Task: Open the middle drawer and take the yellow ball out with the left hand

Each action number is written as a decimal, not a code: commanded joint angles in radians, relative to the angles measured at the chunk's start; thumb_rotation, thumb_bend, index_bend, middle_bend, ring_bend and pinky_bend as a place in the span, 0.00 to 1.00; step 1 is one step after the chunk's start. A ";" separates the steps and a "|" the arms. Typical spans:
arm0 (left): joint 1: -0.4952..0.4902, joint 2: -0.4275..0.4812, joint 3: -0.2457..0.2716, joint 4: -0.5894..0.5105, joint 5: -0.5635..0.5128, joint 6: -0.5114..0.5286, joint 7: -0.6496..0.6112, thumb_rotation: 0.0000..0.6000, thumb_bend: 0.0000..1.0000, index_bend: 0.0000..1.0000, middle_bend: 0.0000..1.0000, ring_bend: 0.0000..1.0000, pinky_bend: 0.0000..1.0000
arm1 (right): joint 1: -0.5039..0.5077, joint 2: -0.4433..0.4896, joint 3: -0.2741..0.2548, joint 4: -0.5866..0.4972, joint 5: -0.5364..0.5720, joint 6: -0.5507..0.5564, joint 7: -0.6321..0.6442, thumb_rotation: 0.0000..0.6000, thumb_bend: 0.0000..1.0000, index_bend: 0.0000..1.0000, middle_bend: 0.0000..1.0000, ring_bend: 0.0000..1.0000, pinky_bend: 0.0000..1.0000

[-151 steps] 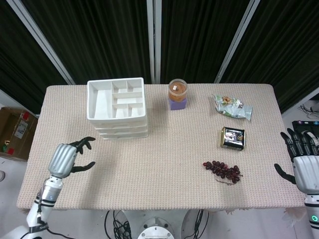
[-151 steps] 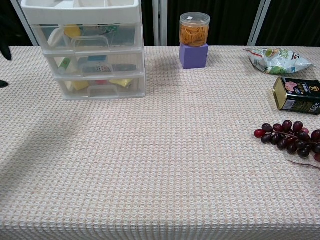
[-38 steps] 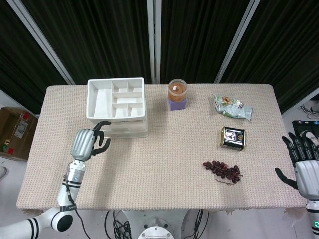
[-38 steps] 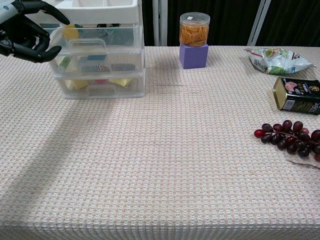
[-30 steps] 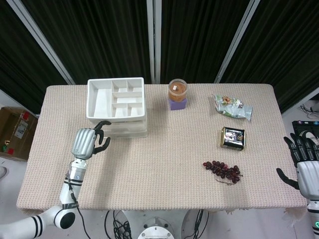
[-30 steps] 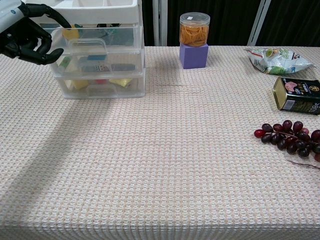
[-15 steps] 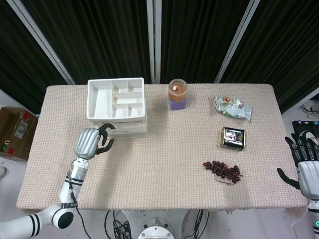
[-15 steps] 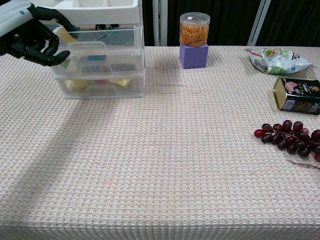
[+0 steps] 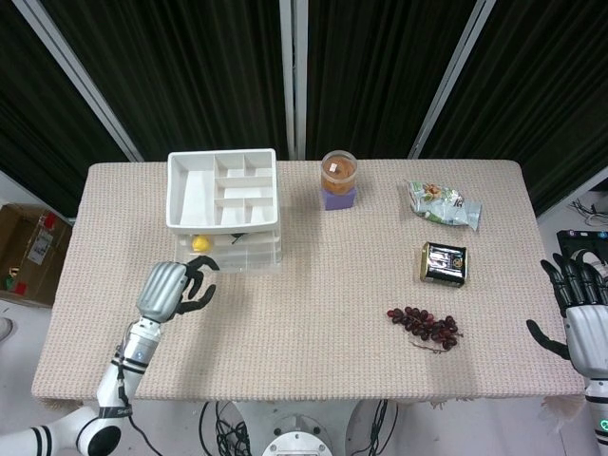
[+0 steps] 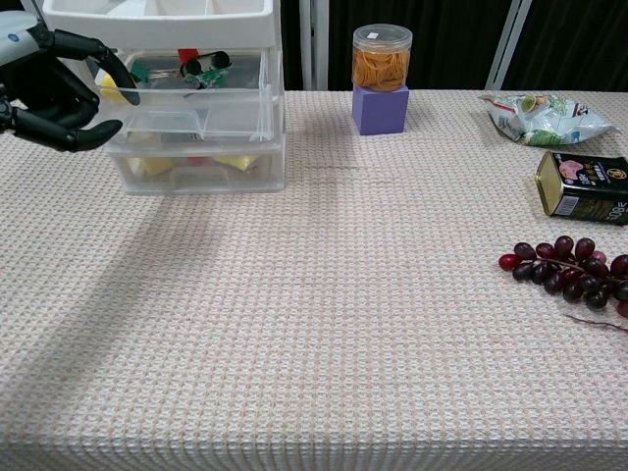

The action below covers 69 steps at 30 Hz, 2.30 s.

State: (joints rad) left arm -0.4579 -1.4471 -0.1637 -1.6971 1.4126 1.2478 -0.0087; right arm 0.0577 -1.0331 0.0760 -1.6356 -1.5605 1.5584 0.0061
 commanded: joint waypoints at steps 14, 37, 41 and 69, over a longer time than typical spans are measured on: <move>0.016 0.061 0.056 -0.083 0.014 -0.025 0.003 1.00 0.38 0.45 0.80 0.93 1.00 | -0.003 0.002 0.000 -0.011 0.004 0.002 -0.011 1.00 0.16 0.00 0.00 0.00 0.00; -0.023 0.281 -0.018 -0.138 0.044 -0.020 0.065 1.00 0.34 0.46 0.81 0.93 1.00 | -0.015 0.004 -0.004 -0.004 -0.019 0.031 0.008 1.00 0.17 0.00 0.00 0.00 0.00; -0.086 0.279 -0.043 -0.097 -0.014 -0.108 0.138 1.00 0.33 0.45 0.82 0.93 1.00 | -0.024 0.001 -0.008 0.001 -0.020 0.041 0.015 1.00 0.17 0.00 0.00 0.00 0.00; -0.264 0.318 -0.021 -0.104 -0.253 -0.321 0.525 1.00 0.24 0.38 0.82 0.94 1.00 | -0.047 -0.014 -0.010 0.045 -0.005 0.053 0.061 1.00 0.18 0.00 0.00 0.00 0.00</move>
State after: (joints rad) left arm -0.7143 -1.1339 -0.1873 -1.7980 1.1686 0.9353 0.5093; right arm 0.0111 -1.0465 0.0654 -1.5910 -1.5654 1.6116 0.0671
